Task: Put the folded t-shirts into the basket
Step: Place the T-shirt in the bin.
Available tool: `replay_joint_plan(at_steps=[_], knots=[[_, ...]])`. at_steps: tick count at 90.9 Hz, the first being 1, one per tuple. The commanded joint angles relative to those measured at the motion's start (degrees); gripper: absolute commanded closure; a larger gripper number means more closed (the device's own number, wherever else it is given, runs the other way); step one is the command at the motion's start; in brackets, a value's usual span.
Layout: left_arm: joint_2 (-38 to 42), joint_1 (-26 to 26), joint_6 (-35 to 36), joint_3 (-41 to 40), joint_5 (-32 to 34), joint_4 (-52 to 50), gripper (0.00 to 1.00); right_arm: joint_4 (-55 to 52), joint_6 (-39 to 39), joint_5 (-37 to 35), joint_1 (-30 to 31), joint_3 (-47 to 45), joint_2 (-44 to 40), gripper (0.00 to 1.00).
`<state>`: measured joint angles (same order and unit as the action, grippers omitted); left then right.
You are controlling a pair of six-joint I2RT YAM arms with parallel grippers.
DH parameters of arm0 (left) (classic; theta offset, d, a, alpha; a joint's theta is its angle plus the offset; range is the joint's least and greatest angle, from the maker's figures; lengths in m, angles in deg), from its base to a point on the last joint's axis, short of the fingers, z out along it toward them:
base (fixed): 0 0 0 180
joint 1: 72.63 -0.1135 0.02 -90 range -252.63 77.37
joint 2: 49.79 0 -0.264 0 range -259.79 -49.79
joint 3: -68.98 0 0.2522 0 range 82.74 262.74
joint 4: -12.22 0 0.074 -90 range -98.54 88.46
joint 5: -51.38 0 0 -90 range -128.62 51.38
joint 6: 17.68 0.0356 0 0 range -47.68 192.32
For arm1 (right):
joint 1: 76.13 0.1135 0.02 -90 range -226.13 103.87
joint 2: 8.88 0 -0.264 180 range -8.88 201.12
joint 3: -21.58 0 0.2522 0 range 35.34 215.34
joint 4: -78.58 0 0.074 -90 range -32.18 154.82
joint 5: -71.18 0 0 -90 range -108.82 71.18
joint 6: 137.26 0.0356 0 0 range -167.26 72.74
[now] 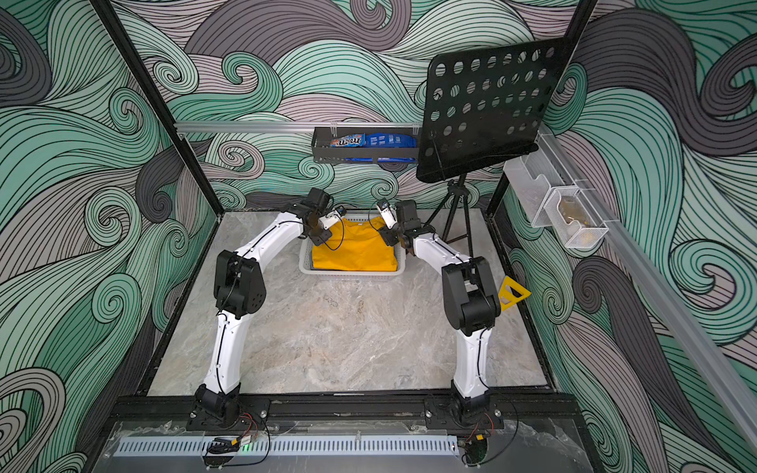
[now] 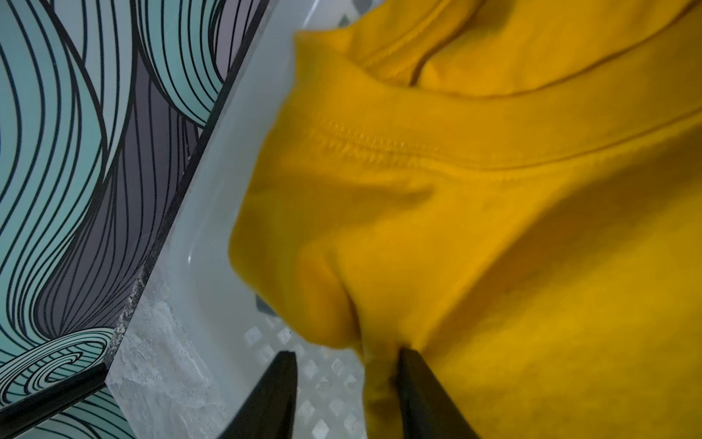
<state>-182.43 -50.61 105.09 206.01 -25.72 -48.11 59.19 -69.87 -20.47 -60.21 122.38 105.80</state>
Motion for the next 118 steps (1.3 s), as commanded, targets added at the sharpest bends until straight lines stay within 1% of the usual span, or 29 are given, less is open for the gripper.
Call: replay_joint_plan(at_steps=[1,13,19,25,33,36,43,56,67,80,89,102,111,118], knots=[[4.69,-0.50,-2.32,-0.95,3.82,0.54,0.49,0.23,-3.14,5.01,-0.02,-2.12,-6.17,0.23],[10.93,-0.56,-5.22,-6.09,-0.29,0.65,0.39,3.60,-3.41,11.85,0.90,-8.75,-12.09,0.25],[14.00,-0.49,-6.90,-8.82,-3.24,0.92,0.34,5.86,-3.27,14.36,1.69,-11.79,-13.64,0.29],[16.08,-0.52,-7.83,-11.94,-7.48,1.75,0.32,6.32,-2.85,14.75,2.74,-12.06,-13.07,0.34],[17.44,-0.50,-8.68,-15.29,-14.97,3.55,0.31,5.66,-1.44,14.22,3.22,-9.87,-9.96,0.41],[17.22,-0.49,-9.23,-15.63,-17.09,3.56,0.31,5.19,-0.96,14.06,3.18,-8.53,-8.58,0.42],[15.06,-0.49,-10.38,-14.42,-19.79,2.87,0.31,3.50,0.20,12.26,3.07,-4.87,-4.60,0.45],[9.21,-0.63,-10.30,-10.04,-20.42,2.63,0.32,-2.05,2.14,9.69,2.05,2.98,2.82,0.48],[2.19,-0.70,-10.47,-3.85,-20.67,0.84,0.32,-5.88,2.35,8.54,1.38,7.47,8.53,0.49],[-4.88,-1.06,-10.86,3.98,-17.91,-5.55,0.32,-8.30,0.81,7.79,1.13,8.80,12.62,0.48],[-6.17,-1.27,-11.70,5.29,-15.57,-8.54,0.32,-10.97,-1.04,7.39,1.07,10.74,14.84,0.43],[-3.17,-1.45,-12.52,4.52,-16.28,-10.40,0.31,-15.17,-3.72,7.48,0.95,14.74,14.45,0.32],[0.80,-1.47,-13.10,3.14,-18.05,-11.05,0.30,-16.31,-4.31,9.40,0.86,15.15,10.90,0.26],[4.12,-1.52,-13.27,1.03,-18.99,-11.05,0.30,-17.26,-4.62,11.58,0.86,14.29,7.09,0.23]])
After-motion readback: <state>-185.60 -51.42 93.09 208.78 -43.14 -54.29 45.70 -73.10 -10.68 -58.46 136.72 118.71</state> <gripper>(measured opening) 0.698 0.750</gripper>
